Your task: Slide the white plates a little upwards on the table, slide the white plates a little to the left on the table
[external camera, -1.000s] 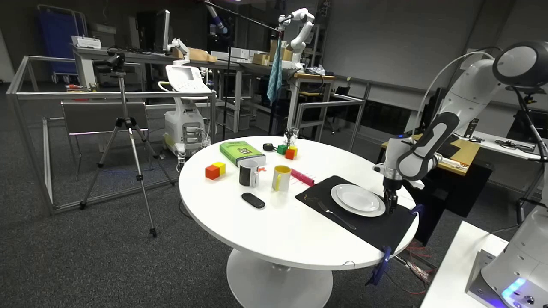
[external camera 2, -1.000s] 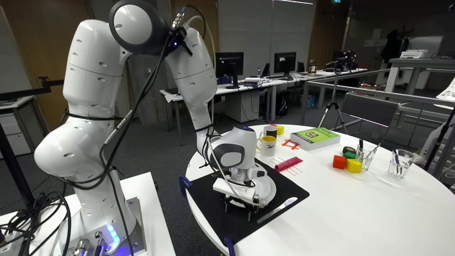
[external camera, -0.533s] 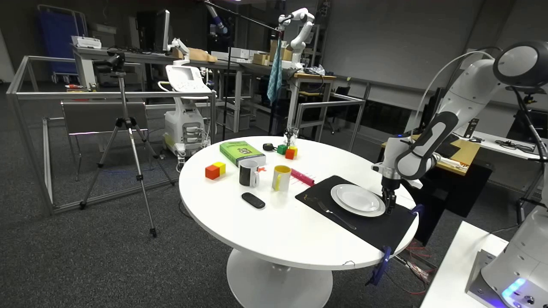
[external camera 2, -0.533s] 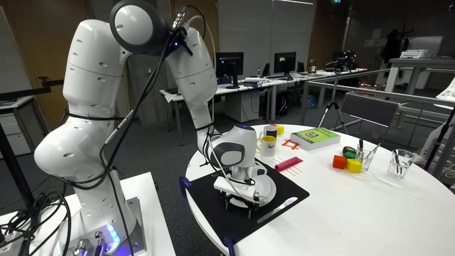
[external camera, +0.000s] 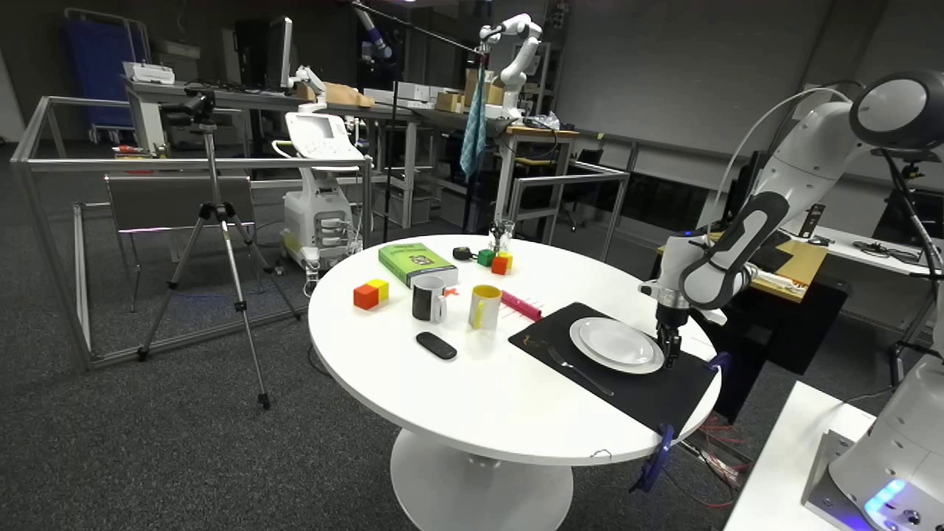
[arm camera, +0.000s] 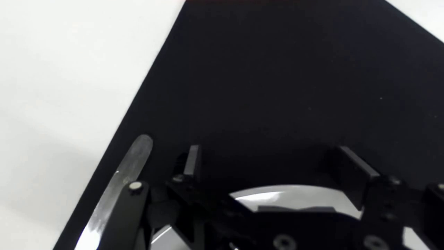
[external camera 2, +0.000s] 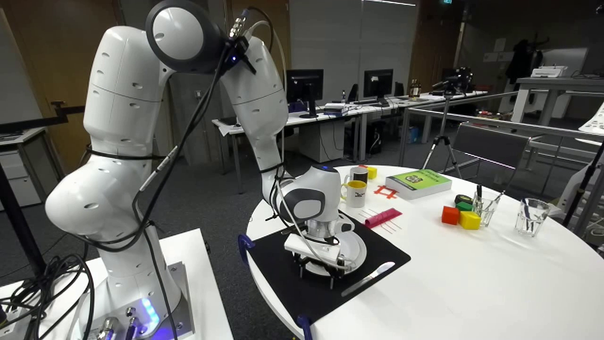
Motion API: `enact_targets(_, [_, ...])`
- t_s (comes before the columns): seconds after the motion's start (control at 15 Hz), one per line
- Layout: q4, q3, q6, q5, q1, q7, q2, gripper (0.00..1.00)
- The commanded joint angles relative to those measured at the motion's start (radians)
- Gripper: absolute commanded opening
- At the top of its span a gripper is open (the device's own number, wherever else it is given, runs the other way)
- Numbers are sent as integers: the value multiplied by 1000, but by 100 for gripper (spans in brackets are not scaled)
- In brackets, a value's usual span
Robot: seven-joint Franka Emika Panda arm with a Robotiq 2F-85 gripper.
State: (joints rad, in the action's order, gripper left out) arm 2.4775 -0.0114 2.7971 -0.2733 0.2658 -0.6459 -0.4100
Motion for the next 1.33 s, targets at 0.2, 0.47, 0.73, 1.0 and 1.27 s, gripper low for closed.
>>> enact_targets(0.2, [-13,20,29,25,16,-41,-9,100])
enact_targets(0.47, [-16,20,29,22,11,-38,-10,100])
enact_targets(0.73, [-20,22,27,21,7,-36,-9,100])
enact_targets(1.0, [-25,24,25,19,3,-35,-8,100])
enact_targets(1.27, [-32,26,22,17,-1,-32,-9,100])
